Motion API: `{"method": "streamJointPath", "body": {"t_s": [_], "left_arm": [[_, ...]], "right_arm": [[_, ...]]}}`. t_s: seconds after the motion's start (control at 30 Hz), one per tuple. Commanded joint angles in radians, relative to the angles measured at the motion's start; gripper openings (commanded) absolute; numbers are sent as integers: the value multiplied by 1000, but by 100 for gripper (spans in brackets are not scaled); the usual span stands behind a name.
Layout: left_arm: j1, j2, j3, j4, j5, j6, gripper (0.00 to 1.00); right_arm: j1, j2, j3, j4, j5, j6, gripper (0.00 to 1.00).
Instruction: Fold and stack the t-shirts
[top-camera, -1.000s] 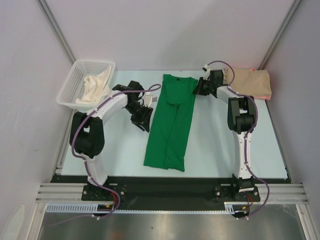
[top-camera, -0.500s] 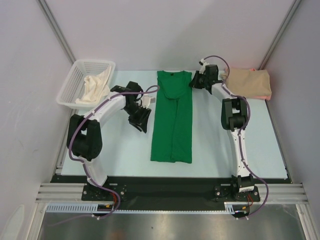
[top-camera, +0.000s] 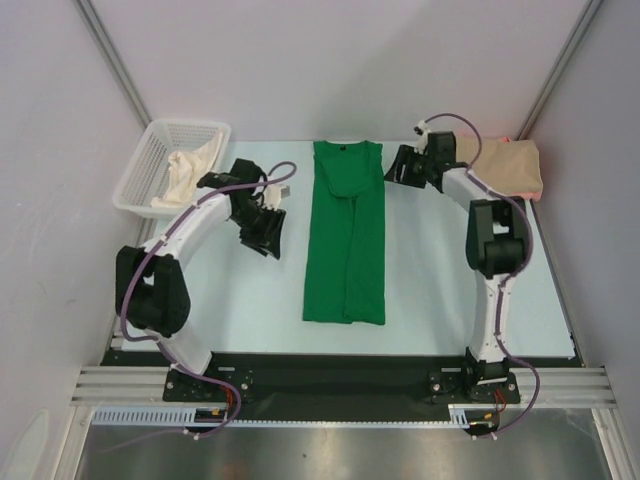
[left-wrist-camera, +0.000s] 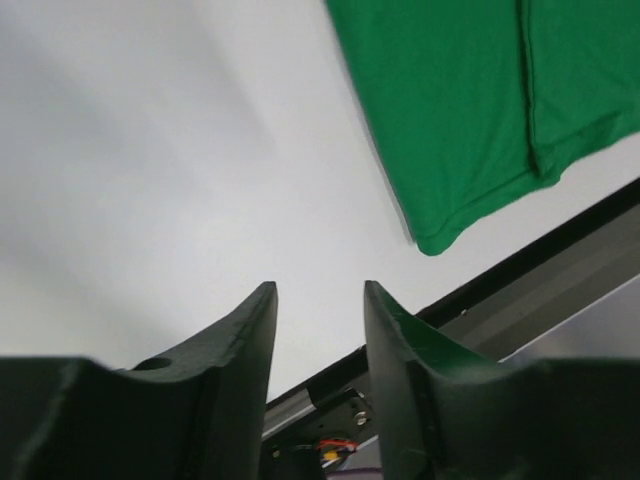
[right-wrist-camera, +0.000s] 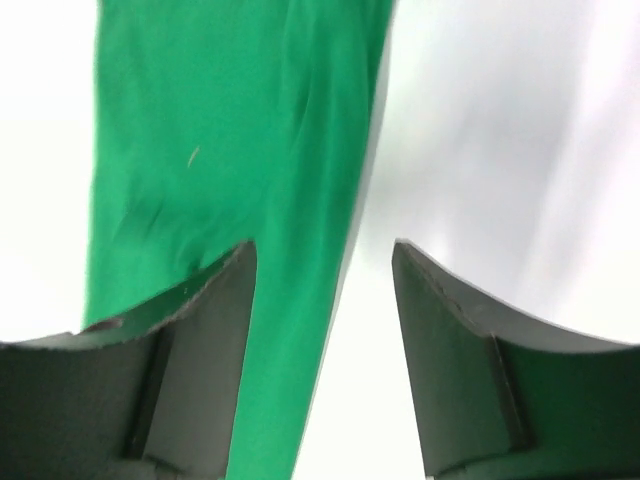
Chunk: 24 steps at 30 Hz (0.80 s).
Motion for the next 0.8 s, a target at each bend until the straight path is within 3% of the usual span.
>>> {"method": "streamJointPath", "body": {"t_s": [0.0,0.27,0.33,0.4,0.53,0.77], "left_arm": [[66,-59,-19,29,-30,-84,47],[61,-31,-186,96,165,-191,52],[61,-45,-265,142,226,-241,59],[61,-57,-310,213,246,-274,57],[58,-60,-413,339,271,-389,56],[-32,-20,-435,396,266,-398,54]], "right_arm": [[-24,-274,-168,-59,-61,48,63],[83,-701,-842,-85,-193,190,59],[129,-805,-935,-94,-194,226,57],[166,-860,-1045,-105,-198,240,55],[172,-928,-1136,-166,-195,238,55],[168,-946,-1248,-188,-151,267,54]]}}
